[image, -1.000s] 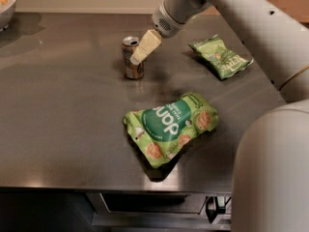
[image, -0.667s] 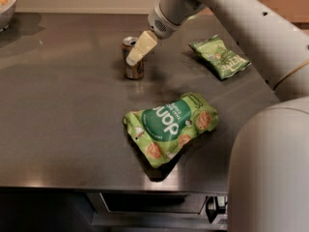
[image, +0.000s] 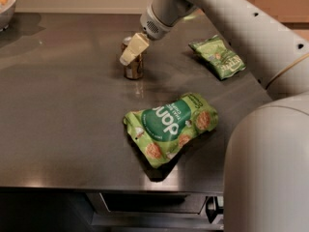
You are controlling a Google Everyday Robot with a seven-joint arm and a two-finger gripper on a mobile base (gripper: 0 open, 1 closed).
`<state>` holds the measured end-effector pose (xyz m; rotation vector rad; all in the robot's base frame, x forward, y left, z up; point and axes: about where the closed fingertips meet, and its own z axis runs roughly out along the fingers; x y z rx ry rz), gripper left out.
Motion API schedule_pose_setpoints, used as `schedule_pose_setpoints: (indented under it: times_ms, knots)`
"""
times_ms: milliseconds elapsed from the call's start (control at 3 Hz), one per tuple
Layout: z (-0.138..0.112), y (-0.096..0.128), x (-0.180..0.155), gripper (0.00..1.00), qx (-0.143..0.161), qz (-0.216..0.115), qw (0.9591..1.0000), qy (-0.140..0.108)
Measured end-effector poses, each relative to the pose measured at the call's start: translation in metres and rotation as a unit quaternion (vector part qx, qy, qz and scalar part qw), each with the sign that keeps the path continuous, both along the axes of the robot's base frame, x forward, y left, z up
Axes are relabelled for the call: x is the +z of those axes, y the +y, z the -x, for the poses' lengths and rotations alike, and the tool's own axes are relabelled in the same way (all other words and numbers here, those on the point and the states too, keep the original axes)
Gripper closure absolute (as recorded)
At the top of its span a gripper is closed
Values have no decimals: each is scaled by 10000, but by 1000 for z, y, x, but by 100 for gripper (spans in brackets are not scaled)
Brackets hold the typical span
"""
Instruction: Move orange can near green jalapeno chip bag
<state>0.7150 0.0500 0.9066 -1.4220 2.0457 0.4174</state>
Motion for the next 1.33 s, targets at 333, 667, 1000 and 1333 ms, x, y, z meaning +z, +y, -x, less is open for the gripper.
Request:
schedule_pose_setpoints:
  times_ms: [333,667,1000,1333]
  knots:
    - [2,5,-3,42,40,-37,10000,29]
    - [9,1,-1,65,9,-106,9999,54]
    - [15,-18,4,88,-191,-98,9997,106]
    - [10,-54,9,100,-531,-31,9985,145]
